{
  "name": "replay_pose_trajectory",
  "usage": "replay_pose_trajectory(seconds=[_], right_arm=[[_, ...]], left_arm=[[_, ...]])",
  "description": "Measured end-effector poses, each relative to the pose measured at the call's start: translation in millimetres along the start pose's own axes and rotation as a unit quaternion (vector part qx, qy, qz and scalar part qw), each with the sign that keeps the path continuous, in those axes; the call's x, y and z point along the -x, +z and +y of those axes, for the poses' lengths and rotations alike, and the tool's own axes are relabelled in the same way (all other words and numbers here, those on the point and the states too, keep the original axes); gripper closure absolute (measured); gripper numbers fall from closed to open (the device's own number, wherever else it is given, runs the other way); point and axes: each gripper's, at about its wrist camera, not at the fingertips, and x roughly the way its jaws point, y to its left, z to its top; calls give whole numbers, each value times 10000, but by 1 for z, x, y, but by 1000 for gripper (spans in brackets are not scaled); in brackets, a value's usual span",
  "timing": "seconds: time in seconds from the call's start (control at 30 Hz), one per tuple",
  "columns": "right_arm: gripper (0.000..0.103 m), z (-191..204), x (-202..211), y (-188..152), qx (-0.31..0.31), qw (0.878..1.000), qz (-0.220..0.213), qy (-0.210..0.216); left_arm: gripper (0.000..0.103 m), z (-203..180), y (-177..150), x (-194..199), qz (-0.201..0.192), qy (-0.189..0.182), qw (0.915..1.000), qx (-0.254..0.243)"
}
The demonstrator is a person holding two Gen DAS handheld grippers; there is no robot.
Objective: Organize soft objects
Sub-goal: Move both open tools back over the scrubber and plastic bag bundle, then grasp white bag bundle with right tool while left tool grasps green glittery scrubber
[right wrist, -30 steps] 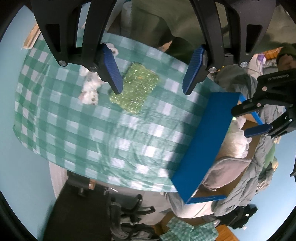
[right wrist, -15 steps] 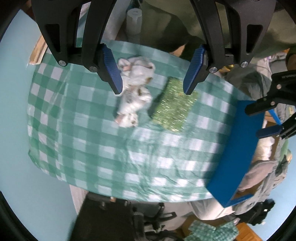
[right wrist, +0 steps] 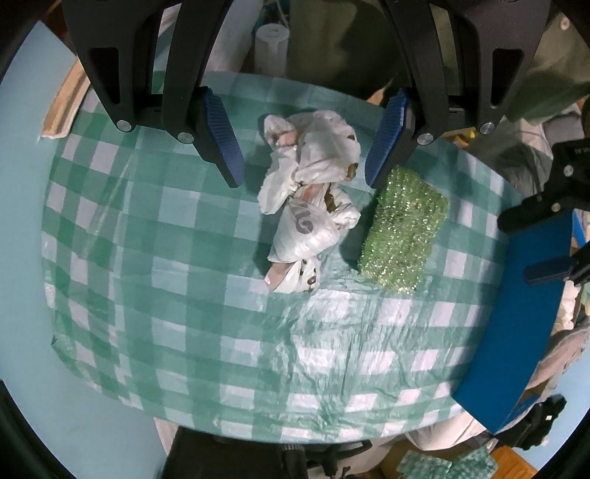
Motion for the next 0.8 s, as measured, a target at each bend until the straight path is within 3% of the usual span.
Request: replay_pose_trajectory(seconds=[0.3, 0.5, 0.53, 0.6, 0.63, 0.8], right_arm=[[36, -4, -42, 4, -137, 9995, 261, 59], [36, -4, -46, 3, -35, 9999, 121, 19], [38, -3, -47, 3, -17, 9999, 126, 46], [55, -5, -48, 2, 18, 9999, 124, 102], [58, -6, -49, 2, 33, 9998, 127, 115], [66, -12, -42, 1, 92, 9999, -17, 63]], left_arm=[[17, -6, 2, -20, 118, -109, 9998, 82], [17, -11, 7, -28, 151, -273, 9994, 172], [17, -12, 8, -30, 161, -290, 9993, 192], [17, -15, 10, -33, 191, -358, 9990, 207], [17, -16, 11, -35, 210, -381, 9988, 214], [16, -23, 16, -46, 325, -411, 9982, 280]])
